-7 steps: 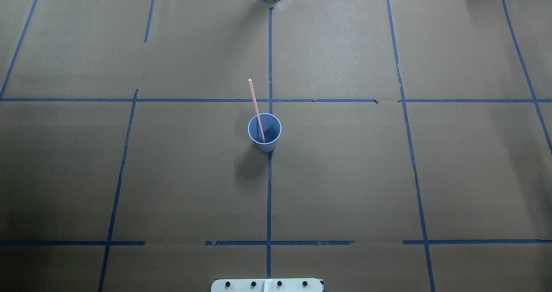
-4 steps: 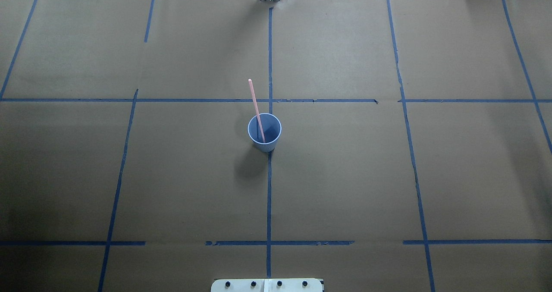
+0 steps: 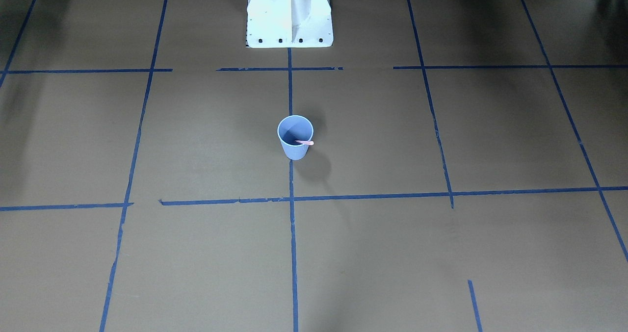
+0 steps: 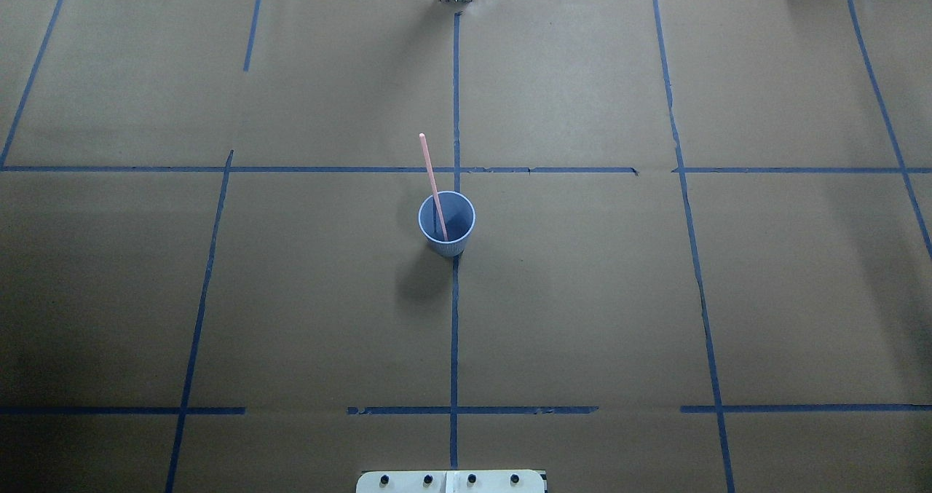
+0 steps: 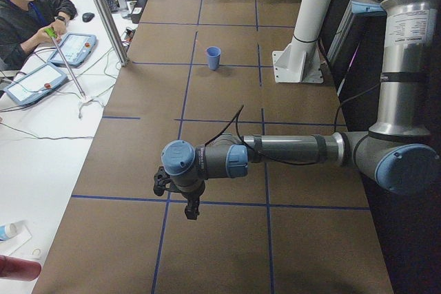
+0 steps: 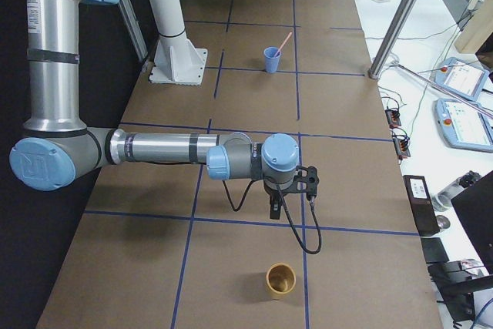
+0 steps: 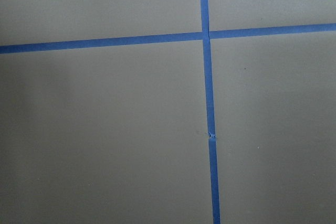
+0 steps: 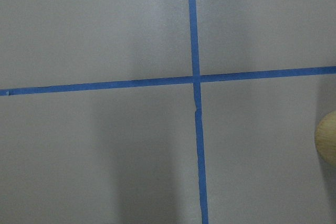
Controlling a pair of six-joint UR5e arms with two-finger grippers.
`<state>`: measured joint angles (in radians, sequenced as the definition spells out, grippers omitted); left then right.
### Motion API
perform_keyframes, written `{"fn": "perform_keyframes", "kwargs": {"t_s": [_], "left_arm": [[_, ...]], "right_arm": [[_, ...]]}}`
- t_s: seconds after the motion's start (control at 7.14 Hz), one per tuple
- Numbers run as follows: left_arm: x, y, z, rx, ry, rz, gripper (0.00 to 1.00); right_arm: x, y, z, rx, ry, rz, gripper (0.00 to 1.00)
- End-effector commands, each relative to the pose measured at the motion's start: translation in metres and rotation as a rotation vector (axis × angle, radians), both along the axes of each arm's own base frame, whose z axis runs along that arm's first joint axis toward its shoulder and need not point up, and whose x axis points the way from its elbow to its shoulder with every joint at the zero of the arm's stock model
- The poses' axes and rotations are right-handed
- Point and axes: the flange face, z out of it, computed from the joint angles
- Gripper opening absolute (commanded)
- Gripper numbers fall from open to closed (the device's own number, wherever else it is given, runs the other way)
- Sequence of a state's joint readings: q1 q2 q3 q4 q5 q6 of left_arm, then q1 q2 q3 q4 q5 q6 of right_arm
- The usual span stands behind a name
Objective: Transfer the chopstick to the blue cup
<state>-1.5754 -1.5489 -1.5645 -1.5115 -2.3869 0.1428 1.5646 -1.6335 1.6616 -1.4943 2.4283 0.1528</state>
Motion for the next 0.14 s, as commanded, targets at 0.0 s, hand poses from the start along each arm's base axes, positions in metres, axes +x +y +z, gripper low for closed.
{"fn": "perform_keyframes", "kwargs": {"t_s": [0.0], "left_arm": [[0.0000,-0.0011,-0.0011,0.003,0.000,0.000,1.00]], "right_arm": [[0.0000,-0.0007,-0.0013,0.002,0.000,0.000,1.00]]}}
